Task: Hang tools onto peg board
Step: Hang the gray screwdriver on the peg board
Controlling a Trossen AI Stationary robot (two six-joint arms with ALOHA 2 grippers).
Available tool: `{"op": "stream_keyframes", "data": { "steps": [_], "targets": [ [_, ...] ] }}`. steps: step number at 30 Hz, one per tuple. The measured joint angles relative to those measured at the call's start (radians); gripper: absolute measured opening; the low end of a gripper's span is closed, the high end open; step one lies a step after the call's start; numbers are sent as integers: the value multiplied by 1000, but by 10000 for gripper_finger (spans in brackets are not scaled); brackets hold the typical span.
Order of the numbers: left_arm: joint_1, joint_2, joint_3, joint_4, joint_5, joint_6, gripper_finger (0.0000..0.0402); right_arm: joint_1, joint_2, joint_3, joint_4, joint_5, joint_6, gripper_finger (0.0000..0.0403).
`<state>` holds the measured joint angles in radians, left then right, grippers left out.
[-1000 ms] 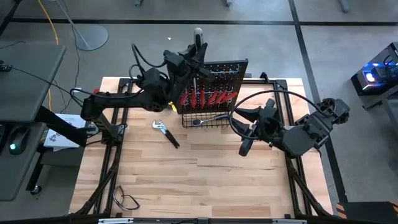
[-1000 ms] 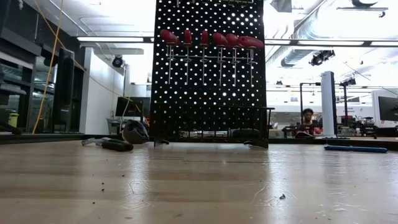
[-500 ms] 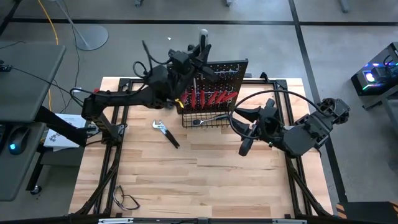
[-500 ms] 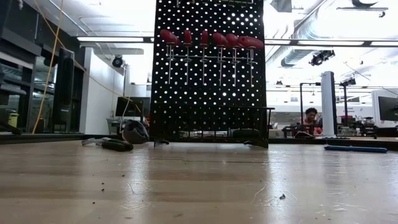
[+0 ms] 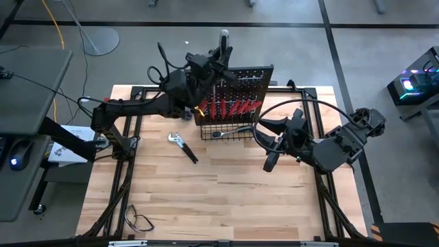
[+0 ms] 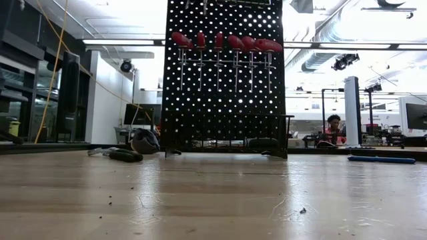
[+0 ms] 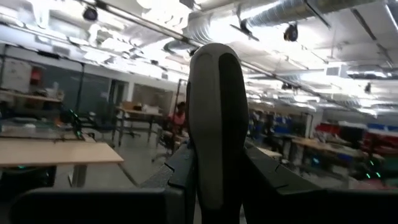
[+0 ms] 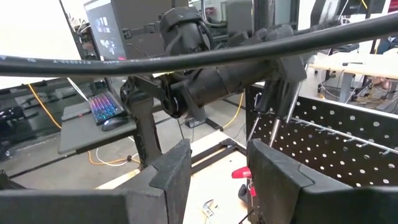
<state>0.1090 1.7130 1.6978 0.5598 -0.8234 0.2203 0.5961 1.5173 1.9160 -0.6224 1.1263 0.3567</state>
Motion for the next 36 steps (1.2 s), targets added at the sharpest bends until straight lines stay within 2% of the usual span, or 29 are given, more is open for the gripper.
{"op": "stream_keyframes", "data": {
  "steps": [6,15,20,26,36],
  "targets": [
    [-6,0,0,68,-1,20,74,0,0,0,-1,0,-11,151],
    [4,0,0,46,7,-136,74,0,0,0,-1,0,-18,151],
    [-19,0,0,90,38,-94,74,0,0,0,-1,0,-18,151],
    [-33,0,0,68,30,-47,74,0,0,0,-1,1,-24,151],
    [10,0,0,-15,29,-122,74,0,0,0,-1,5,-22,151]
  ]
}}
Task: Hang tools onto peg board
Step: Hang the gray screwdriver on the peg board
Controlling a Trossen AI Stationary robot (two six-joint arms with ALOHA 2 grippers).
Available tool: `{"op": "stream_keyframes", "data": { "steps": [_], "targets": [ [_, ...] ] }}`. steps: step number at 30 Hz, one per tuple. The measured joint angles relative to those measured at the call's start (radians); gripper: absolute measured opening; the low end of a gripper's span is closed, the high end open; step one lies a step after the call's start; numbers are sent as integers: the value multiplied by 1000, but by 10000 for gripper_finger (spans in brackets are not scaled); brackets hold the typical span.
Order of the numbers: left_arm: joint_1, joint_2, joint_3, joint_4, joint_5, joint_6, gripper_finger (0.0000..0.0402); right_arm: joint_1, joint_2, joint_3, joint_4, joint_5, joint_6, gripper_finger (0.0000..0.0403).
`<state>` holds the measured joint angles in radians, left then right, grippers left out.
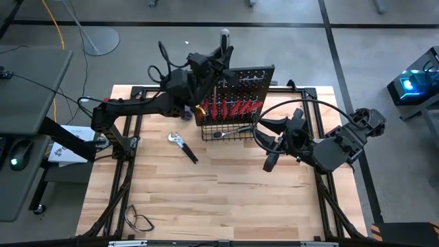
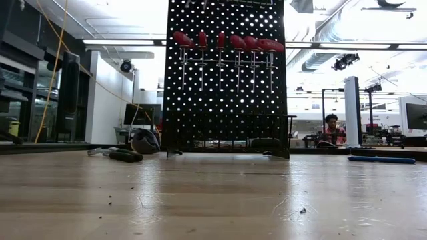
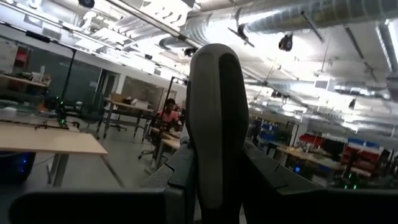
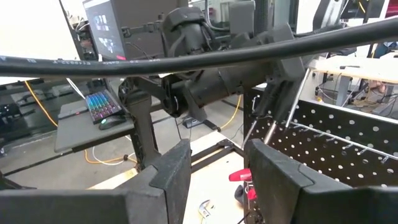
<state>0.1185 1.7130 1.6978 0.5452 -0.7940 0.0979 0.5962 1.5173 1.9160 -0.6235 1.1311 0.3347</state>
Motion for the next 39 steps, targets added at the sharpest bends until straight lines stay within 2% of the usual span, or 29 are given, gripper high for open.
{"op": "stream_keyframes", "data": {
  "steps": [10,20,33,39],
  "targets": [
    [18,15,2,8,8,-64,74,0,0,0,3,1,4,151],
    [2,23,0,66,30,-54,74,0,0,0,4,1,-1,151],
    [11,52,2,59,-11,111,75,0,0,0,2,0,0,151],
    [13,52,1,55,-28,137,99,0,0,0,2,1,-3,151]
  ]
}}
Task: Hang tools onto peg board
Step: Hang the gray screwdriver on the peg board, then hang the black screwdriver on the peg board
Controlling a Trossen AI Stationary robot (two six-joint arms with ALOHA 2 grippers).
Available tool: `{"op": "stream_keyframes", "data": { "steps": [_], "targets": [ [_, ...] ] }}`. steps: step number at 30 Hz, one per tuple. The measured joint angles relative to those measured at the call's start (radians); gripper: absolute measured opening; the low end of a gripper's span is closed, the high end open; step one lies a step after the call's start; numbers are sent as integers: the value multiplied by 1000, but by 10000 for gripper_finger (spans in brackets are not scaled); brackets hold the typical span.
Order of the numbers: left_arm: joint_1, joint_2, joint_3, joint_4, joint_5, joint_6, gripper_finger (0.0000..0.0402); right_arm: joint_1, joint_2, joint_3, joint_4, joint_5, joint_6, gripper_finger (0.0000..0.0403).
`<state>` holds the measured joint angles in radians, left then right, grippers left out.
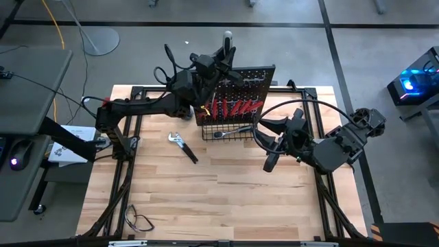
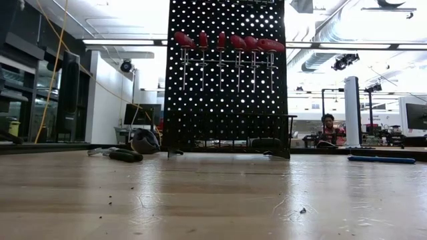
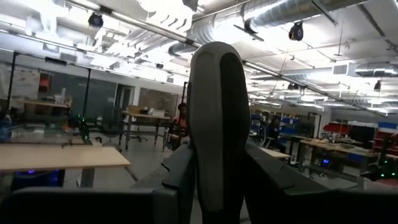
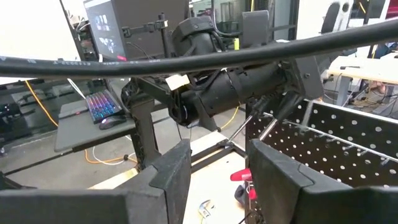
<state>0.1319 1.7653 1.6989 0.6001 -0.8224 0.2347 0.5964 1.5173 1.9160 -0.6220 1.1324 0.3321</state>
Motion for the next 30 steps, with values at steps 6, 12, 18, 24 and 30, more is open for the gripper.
{"op": "stream_keyframes", "data": {
  "steps": [6,12,18,24,30],
  "targets": [
    [1,2,-2,-12,-3,-22,116,0,0,0,2,0,2,151],
    [-3,2,-2,-21,0,22,128,0,0,0,3,0,2,151],
    [-24,-3,-2,-25,-6,37,144,0,0,0,4,-4,1,151],
    [-42,-13,-3,-19,-10,85,158,0,0,0,4,-5,0,151],
    [-44,-18,-3,-20,-46,96,171,0,0,0,4,-9,1,151]
  ]
}}
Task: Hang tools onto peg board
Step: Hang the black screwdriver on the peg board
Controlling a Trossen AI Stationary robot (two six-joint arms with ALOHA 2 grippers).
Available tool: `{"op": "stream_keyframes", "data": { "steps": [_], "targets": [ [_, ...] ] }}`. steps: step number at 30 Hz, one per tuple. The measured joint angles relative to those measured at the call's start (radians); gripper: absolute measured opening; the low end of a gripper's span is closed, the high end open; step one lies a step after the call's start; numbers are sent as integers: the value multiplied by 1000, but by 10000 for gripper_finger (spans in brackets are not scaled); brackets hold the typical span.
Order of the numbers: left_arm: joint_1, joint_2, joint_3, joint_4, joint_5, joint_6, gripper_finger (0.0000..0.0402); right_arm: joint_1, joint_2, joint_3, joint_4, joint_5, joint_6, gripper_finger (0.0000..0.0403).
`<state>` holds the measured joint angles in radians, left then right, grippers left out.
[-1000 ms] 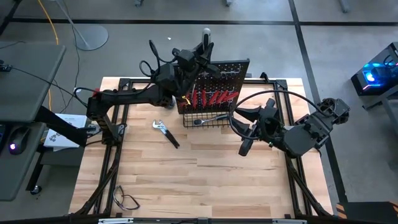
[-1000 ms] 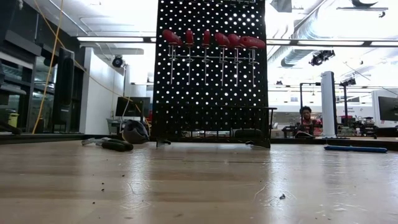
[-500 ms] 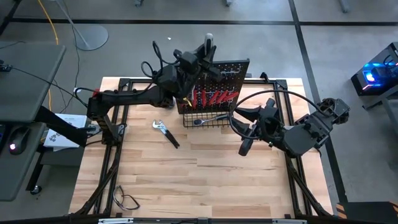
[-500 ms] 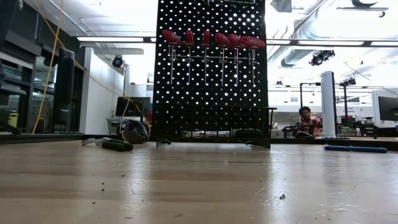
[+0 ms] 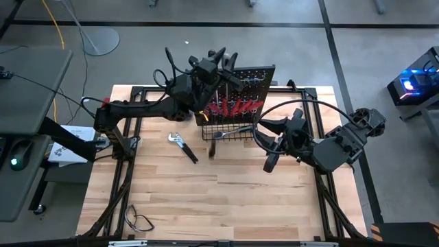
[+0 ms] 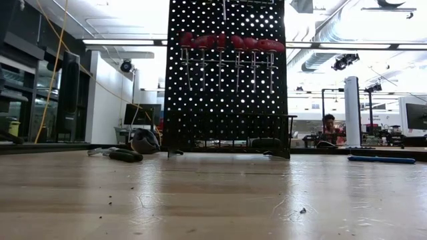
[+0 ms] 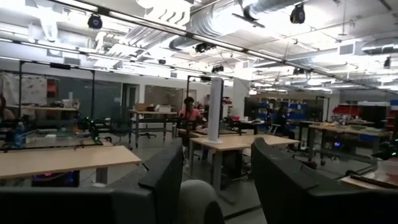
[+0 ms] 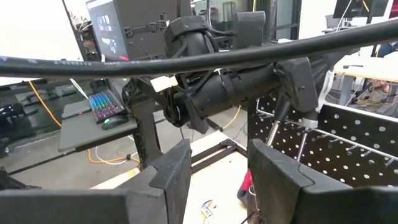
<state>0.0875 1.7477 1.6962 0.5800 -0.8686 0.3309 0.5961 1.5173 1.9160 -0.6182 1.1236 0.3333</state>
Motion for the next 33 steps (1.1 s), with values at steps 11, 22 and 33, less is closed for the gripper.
{"op": "stream_keyframes", "data": {
  "steps": [11,22,33],
  "targets": [
    [-10,-19,0,3,-7,56,173,0,0,0,0,-4,0,151],
    [-14,-84,1,26,-3,92,173,0,0,0,-2,-6,-4,151],
    [-126,-252,2,-64,-5,166,173,0,0,0,-19,-7,-44,151]
  ]
}}
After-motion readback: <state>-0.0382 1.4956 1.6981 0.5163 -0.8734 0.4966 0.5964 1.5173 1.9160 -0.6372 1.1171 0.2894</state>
